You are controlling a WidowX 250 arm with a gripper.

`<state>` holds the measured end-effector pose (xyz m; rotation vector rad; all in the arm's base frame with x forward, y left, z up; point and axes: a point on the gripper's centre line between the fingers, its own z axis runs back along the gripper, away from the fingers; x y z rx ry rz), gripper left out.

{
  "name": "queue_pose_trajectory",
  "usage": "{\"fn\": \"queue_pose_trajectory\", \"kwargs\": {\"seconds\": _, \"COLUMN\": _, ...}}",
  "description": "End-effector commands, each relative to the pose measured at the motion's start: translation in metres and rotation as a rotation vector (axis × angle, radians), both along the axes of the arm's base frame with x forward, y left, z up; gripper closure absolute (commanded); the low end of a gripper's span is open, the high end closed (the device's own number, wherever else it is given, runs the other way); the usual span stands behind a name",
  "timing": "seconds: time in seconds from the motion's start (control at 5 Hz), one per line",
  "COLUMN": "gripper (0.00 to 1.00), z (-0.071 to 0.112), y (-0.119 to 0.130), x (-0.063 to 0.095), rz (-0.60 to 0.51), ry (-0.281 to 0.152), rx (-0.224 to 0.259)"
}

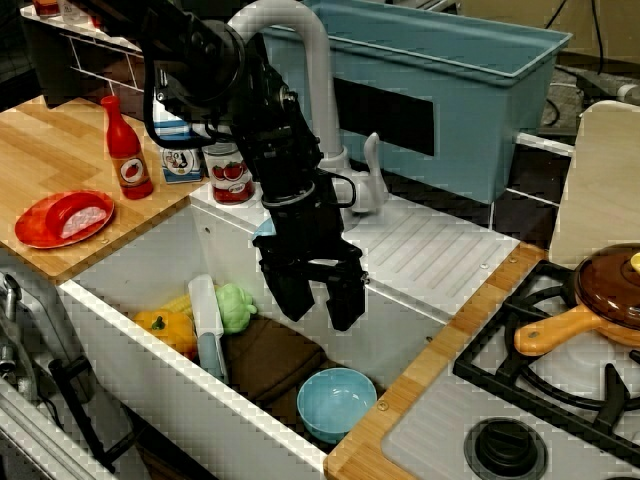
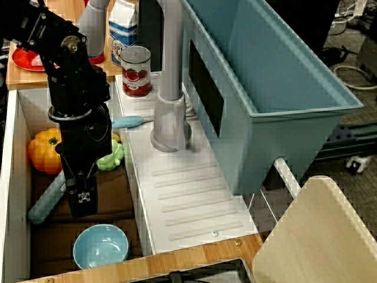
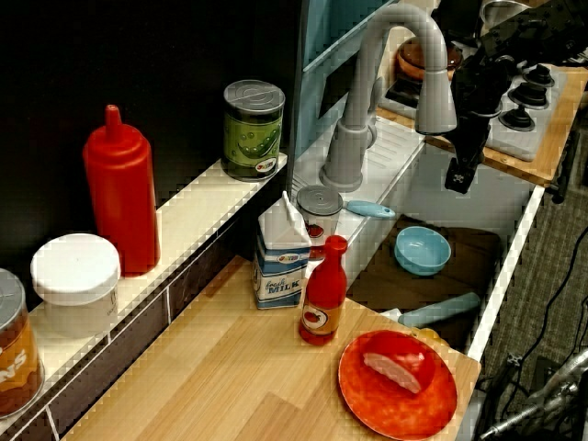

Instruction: Lift bowl

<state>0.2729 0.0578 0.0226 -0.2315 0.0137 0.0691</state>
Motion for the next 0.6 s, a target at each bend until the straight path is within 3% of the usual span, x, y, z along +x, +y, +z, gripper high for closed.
{"fn": "queue_pose_trajectory", "kwargs": {"seconds": 0.0, "gripper": 0.00, "z": 0.000, "y": 0.000, "x": 0.000, "rz": 0.000, "ry": 0.000, "rx": 0.000}}
{"fn": "queue_pose_trajectory", "kwargs": {"seconds": 0.4, "gripper": 0.00, "z": -0.027, "y": 0.006, "x": 0.011, "rz": -0.023, "ry": 0.027, "rx": 0.075}}
